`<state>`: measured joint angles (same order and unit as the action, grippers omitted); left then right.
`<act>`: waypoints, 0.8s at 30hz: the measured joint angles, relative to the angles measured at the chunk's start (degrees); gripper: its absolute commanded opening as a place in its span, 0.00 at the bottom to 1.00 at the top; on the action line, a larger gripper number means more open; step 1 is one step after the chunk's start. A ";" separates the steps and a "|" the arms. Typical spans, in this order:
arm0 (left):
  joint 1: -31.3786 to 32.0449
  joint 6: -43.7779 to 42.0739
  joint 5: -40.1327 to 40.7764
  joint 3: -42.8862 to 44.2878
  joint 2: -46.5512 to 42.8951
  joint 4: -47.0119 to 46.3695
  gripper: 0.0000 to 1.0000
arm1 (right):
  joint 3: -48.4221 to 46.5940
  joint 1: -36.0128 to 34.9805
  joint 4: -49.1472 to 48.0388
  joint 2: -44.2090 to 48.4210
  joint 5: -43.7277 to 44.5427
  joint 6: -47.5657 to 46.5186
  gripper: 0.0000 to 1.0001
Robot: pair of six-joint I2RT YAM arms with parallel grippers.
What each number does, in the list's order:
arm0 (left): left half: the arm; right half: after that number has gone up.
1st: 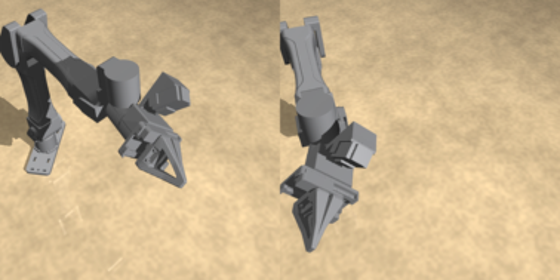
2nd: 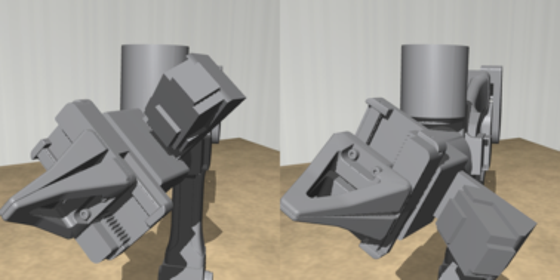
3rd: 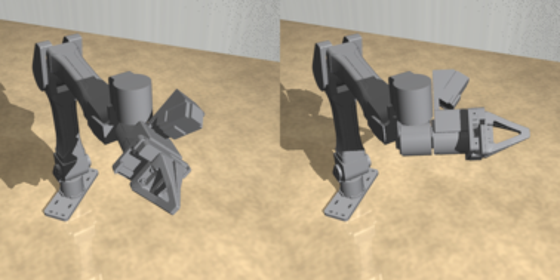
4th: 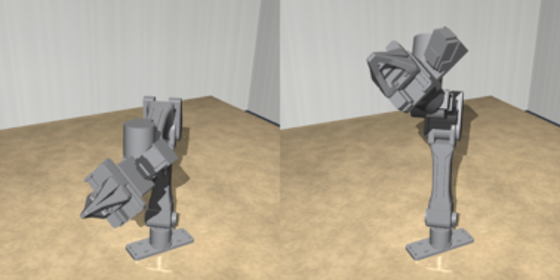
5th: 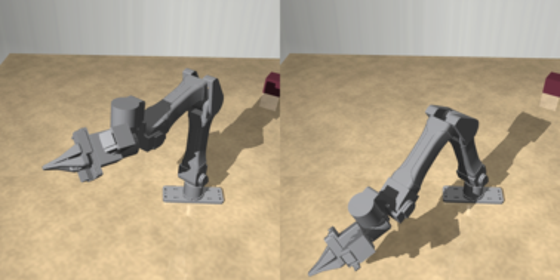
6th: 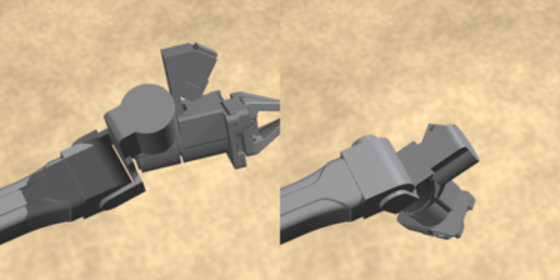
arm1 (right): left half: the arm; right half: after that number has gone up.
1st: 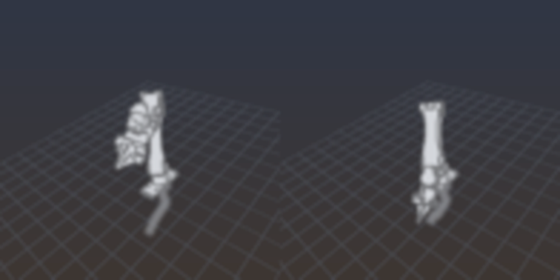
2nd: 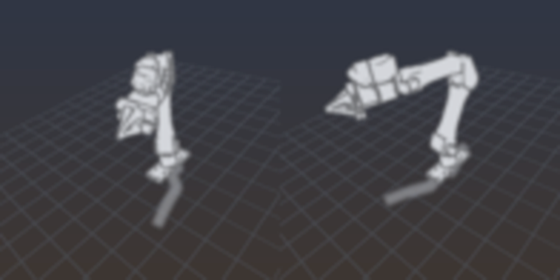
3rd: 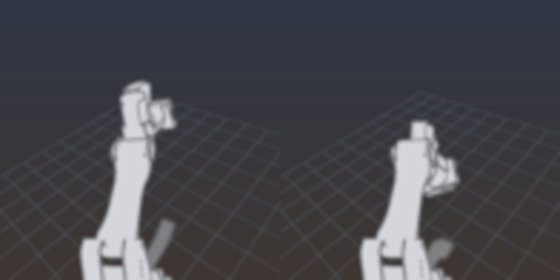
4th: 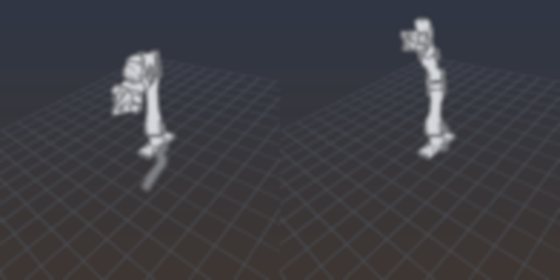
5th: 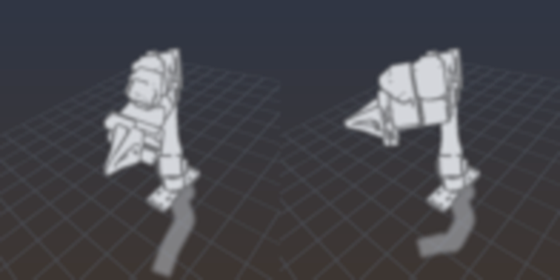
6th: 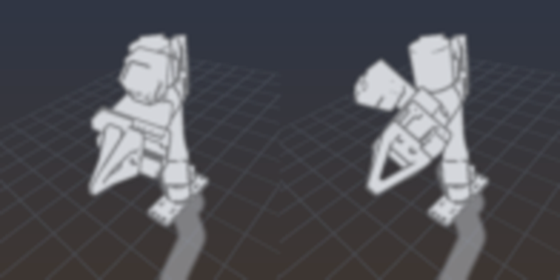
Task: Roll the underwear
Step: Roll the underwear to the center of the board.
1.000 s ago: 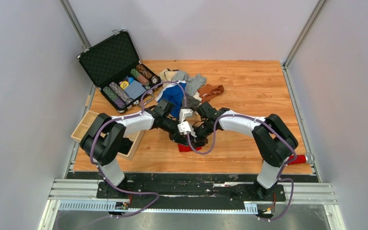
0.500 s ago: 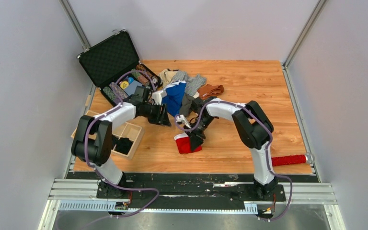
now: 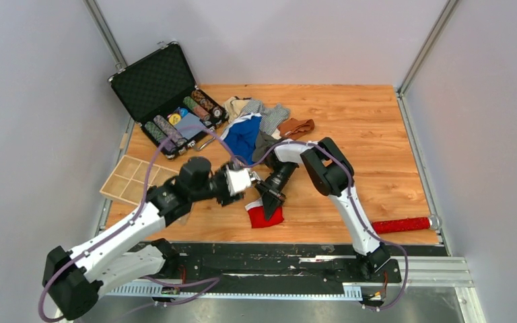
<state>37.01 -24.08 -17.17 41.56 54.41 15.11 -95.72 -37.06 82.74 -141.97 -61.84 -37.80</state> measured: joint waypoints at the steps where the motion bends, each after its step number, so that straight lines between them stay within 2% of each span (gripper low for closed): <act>1: 2.45 -3.23 -0.04 -2.29 -1.49 -0.24 0.68 | -1.11 -0.07 0.81 -0.76 0.28 -0.20 0.00; 4: 9.42 -14.45 -0.83 -9.25 -3.48 -0.15 0.68 | -4.79 -0.28 3.61 -3.10 1.40 -0.76 0.00; 9: 14.69 -25.33 -3.78 -13.86 0.02 -1.90 0.68 | -8.90 -0.31 6.19 -5.44 1.88 -1.01 0.00; 17: 20.02 -26.05 -1.70 -14.86 12.31 -13.20 0.63 | -12.68 -0.37 8.98 -7.67 1.90 -2.23 0.00; 24: 24.24 -24.90 2.89 -15.04 14.71 -16.70 0.55 | -12.79 -0.37 9.27 -7.80 1.88 -2.62 0.00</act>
<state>61.25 -48.97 -14.28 26.52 69.12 -1.58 -108.51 -37.43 92.01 -149.77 -59.96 -40.42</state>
